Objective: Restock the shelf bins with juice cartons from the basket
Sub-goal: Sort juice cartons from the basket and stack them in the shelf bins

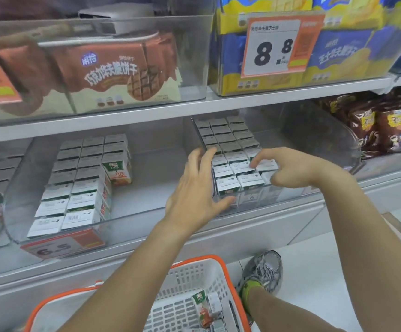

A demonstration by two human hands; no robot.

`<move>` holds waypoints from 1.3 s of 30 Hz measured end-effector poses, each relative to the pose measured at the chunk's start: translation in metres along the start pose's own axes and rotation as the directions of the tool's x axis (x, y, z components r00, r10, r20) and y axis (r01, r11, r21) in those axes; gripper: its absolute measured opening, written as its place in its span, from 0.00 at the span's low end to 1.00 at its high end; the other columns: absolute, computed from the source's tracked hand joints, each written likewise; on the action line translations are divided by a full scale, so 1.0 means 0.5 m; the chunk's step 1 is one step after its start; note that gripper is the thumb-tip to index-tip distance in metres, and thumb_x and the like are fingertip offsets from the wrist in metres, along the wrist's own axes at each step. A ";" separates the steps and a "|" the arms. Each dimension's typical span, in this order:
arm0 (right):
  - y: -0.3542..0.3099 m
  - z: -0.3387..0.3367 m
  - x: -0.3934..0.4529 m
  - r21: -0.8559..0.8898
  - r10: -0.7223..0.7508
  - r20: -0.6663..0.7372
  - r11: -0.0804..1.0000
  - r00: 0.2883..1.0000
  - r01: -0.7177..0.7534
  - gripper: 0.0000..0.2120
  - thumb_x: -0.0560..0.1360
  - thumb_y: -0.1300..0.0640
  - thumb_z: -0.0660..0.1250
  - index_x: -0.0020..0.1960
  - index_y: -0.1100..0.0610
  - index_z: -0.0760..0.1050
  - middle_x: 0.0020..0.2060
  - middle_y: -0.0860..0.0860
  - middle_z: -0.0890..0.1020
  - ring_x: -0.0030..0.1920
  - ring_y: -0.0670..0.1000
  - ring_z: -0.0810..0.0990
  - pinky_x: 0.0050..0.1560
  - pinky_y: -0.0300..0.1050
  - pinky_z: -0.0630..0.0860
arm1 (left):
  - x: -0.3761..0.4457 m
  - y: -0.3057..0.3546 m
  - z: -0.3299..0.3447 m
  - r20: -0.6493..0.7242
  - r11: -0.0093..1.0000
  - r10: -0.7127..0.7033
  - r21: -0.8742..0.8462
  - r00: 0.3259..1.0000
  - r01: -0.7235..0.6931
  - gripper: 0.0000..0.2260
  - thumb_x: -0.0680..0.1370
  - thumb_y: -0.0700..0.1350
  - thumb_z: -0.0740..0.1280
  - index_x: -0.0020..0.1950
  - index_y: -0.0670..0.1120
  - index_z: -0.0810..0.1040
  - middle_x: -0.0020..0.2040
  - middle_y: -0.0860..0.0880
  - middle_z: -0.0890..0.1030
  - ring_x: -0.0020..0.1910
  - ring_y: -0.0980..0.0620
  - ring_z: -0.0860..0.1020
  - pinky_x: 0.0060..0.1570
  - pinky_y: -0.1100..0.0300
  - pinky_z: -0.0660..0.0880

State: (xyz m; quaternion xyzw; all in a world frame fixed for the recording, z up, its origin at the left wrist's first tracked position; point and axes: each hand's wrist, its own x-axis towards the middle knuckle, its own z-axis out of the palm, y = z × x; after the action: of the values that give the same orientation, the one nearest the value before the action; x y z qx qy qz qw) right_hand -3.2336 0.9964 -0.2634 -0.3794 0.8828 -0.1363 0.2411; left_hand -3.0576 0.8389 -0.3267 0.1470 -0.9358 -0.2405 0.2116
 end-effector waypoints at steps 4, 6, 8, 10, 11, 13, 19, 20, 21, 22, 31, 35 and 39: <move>0.013 0.009 -0.003 0.237 0.036 -0.091 0.971 0.995 -0.013 0.24 0.74 0.67 0.65 0.65 0.50 0.69 0.69 0.49 0.72 0.69 0.51 0.70 0.61 0.45 0.67 | -0.001 0.001 -0.002 -0.015 1.000 0.013 0.011 1.000 -0.013 0.44 0.70 0.61 0.74 0.77 0.53 0.52 0.76 0.50 0.54 0.72 0.48 0.66 0.60 0.53 0.73; 0.019 0.013 0.002 0.187 0.074 -0.135 0.981 0.988 -0.048 0.24 0.75 0.63 0.67 0.68 0.51 0.67 0.69 0.53 0.71 0.67 0.54 0.71 0.61 0.48 0.69 | -0.001 0.002 -0.002 -0.008 1.000 0.011 0.009 1.000 -0.011 0.44 0.70 0.61 0.74 0.77 0.54 0.52 0.76 0.51 0.54 0.72 0.48 0.66 0.60 0.53 0.74; 0.020 0.017 0.008 0.058 0.098 -0.185 0.994 0.978 -0.088 0.23 0.77 0.56 0.69 0.69 0.52 0.67 0.68 0.55 0.72 0.65 0.56 0.72 0.59 0.48 0.69 | -0.001 0.002 -0.003 -0.001 1.000 0.011 0.005 1.000 -0.011 0.44 0.70 0.61 0.74 0.77 0.54 0.52 0.76 0.51 0.54 0.71 0.47 0.66 0.59 0.52 0.74; 0.021 0.018 0.010 0.008 0.128 -0.221 0.992 0.967 -0.129 0.21 0.77 0.49 0.69 0.68 0.53 0.70 0.65 0.56 0.75 0.60 0.55 0.74 0.55 0.46 0.69 | -0.002 0.001 -0.004 -0.001 1.000 0.013 0.004 1.000 -0.013 0.44 0.70 0.61 0.74 0.77 0.54 0.52 0.76 0.50 0.54 0.71 0.47 0.66 0.59 0.51 0.74; 0.022 0.017 0.008 0.012 0.152 -0.223 0.988 0.963 -0.153 0.22 0.77 0.47 0.69 0.67 0.53 0.70 0.63 0.55 0.77 0.57 0.54 0.75 0.53 0.46 0.70 | -0.002 0.001 -0.004 0.001 1.000 0.010 0.005 1.000 -0.010 0.44 0.70 0.61 0.74 0.77 0.54 0.52 0.76 0.51 0.54 0.72 0.47 0.66 0.59 0.51 0.74; 0.026 0.020 0.002 0.030 0.185 -0.217 0.983 0.958 -0.183 0.23 0.77 0.44 0.69 0.67 0.54 0.71 0.60 0.56 0.79 0.52 0.53 0.76 0.51 0.46 0.71 | -0.003 0.001 -0.004 0.000 1.000 0.010 0.007 1.000 -0.010 0.44 0.70 0.61 0.74 0.77 0.53 0.52 0.76 0.50 0.54 0.72 0.47 0.66 0.60 0.50 0.74; 0.010 0.067 -0.044 0.009 0.067 -0.565 0.997 0.822 -0.075 0.21 0.78 0.48 0.69 0.67 0.55 0.72 0.59 0.54 0.79 0.54 0.55 0.80 0.52 0.48 0.73 | -0.013 0.010 -0.013 0.036 1.000 -0.012 -0.001 0.999 0.012 0.42 0.72 0.58 0.74 0.78 0.51 0.54 0.76 0.47 0.56 0.73 0.42 0.63 0.69 0.47 0.67; -0.005 0.077 -0.060 0.008 -0.001 -0.667 1.000 0.745 0.008 0.16 0.78 0.51 0.69 0.63 0.55 0.74 0.56 0.52 0.79 0.51 0.53 0.80 0.51 0.47 0.75 | -0.020 0.013 -0.019 -0.002 0.999 0.019 -0.034 1.000 -0.019 0.39 0.72 0.56 0.74 0.77 0.49 0.58 0.75 0.46 0.59 0.73 0.43 0.63 0.71 0.47 0.66; -0.026 0.089 -0.079 0.019 -0.060 -0.733 0.994 0.678 0.109 0.12 0.77 0.54 0.69 0.59 0.55 0.76 0.51 0.50 0.80 0.46 0.49 0.80 0.49 0.46 0.76 | -0.034 0.015 -0.025 -0.082 0.994 0.077 -0.073 0.994 -0.083 0.34 0.73 0.52 0.73 0.75 0.46 0.64 0.73 0.45 0.64 0.71 0.44 0.65 0.70 0.48 0.66; -0.051 0.104 -0.098 0.038 -0.106 -0.759 0.978 0.643 0.206 0.08 0.77 0.57 0.69 0.55 0.55 0.77 0.46 0.49 0.81 0.42 0.46 0.80 0.46 0.43 0.77 | -0.056 0.018 -0.031 -0.192 0.982 0.137 -0.104 0.972 -0.159 0.27 0.73 0.47 0.73 0.70 0.43 0.70 0.68 0.44 0.69 0.68 0.45 0.68 0.68 0.49 0.68; -0.138 0.401 -0.122 0.212 -0.299 -0.106 0.925 0.948 0.316 0.03 0.75 0.59 0.71 0.49 0.55 0.80 0.37 0.44 0.81 0.37 0.46 0.79 0.40 0.32 0.72 | -0.426 -0.142 0.076 0.230 0.877 -0.297 -0.317 0.927 0.360 0.06 0.76 0.39 0.67 0.49 0.50 0.77 0.40 0.56 0.78 0.38 0.58 0.76 0.42 0.64 0.73; -0.082 0.602 -0.102 0.084 -0.148 0.387 0.989 0.910 0.125 0.10 0.75 0.57 0.72 0.54 0.57 0.78 0.48 0.52 0.82 0.44 0.51 0.80 0.47 0.41 0.75 | -0.608 -0.236 0.176 0.566 0.756 -0.441 -0.184 0.696 0.628 0.06 0.77 0.42 0.68 0.50 0.52 0.75 0.42 0.55 0.77 0.35 0.56 0.76 0.43 0.55 0.77; -0.033 0.754 -0.112 -0.148 0.021 0.625 0.985 0.780 0.092 0.23 0.74 0.56 0.74 0.66 0.58 0.72 0.59 0.55 0.77 0.57 0.57 0.77 0.56 0.47 0.75 | -0.731 -0.268 0.254 0.766 0.650 -0.462 -0.049 0.446 0.758 0.16 0.75 0.45 0.73 0.60 0.46 0.75 0.54 0.49 0.75 0.49 0.51 0.74 0.55 0.55 0.74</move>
State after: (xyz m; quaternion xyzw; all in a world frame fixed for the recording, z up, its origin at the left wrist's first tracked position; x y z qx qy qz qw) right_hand -2.9908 1.0046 -0.5573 -0.4389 0.7541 0.0684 0.4837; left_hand -2.7766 0.9133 -0.6153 0.3347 -0.7519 -0.5166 -0.2360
